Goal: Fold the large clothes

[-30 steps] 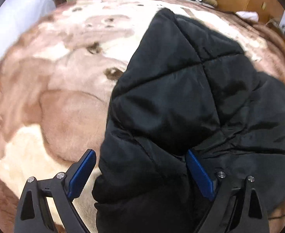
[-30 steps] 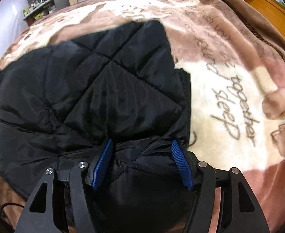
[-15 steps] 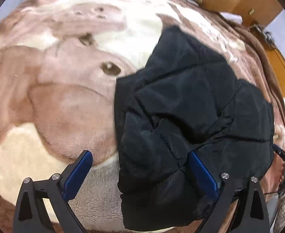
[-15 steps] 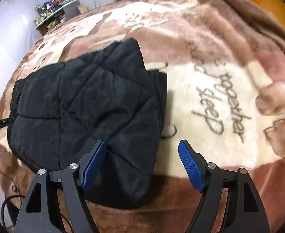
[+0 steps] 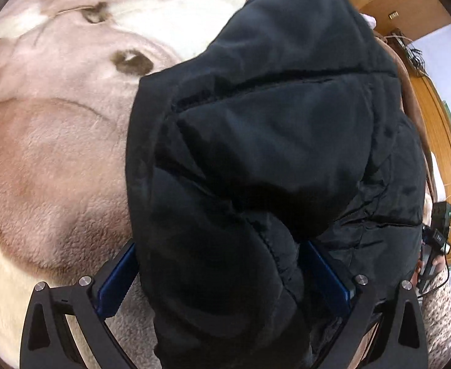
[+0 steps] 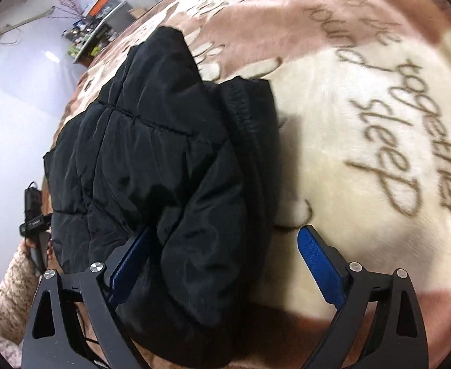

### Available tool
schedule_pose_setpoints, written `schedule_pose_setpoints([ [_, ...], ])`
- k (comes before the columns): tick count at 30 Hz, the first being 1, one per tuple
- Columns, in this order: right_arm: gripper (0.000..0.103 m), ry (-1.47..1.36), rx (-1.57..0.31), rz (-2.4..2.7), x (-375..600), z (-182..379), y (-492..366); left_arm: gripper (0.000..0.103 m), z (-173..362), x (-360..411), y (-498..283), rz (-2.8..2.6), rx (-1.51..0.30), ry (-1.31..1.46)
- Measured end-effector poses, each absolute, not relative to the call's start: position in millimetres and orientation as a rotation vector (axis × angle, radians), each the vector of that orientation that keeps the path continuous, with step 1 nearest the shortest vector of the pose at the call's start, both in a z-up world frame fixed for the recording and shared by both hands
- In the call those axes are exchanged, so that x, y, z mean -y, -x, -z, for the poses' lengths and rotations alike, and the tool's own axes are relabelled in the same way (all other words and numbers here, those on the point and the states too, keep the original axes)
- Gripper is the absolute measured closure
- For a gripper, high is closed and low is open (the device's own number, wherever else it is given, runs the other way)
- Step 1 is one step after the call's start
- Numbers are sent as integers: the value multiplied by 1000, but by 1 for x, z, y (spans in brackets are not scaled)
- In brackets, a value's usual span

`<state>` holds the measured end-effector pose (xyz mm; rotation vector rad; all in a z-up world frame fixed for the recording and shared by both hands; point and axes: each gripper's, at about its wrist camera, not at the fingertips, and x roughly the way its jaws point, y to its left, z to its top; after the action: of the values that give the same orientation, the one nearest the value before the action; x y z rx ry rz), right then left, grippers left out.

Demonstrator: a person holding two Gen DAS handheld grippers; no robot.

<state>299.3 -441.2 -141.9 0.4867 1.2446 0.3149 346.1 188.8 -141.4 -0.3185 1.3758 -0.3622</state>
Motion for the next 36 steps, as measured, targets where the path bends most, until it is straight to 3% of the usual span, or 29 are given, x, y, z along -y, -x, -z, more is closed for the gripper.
schedule_pose_setpoints([
  [13,9,-529,-1299,-483,415,167,-319,0,162,-148,-383,370,-1435,231],
  [19,30,-400,-1292,-426,396,144,-306,0,160,-125,-390,325,-1423,187],
  [26,43,-191,-1276,-327,362,121,-296,24,150,-96,-377,328,-1407,179],
  [29,44,-171,-1269,-303,354,117,-290,33,147,-97,-378,342,-1418,219],
  [36,44,-170,-1270,-279,353,114,-285,35,144,-101,-376,331,-1424,248],
])
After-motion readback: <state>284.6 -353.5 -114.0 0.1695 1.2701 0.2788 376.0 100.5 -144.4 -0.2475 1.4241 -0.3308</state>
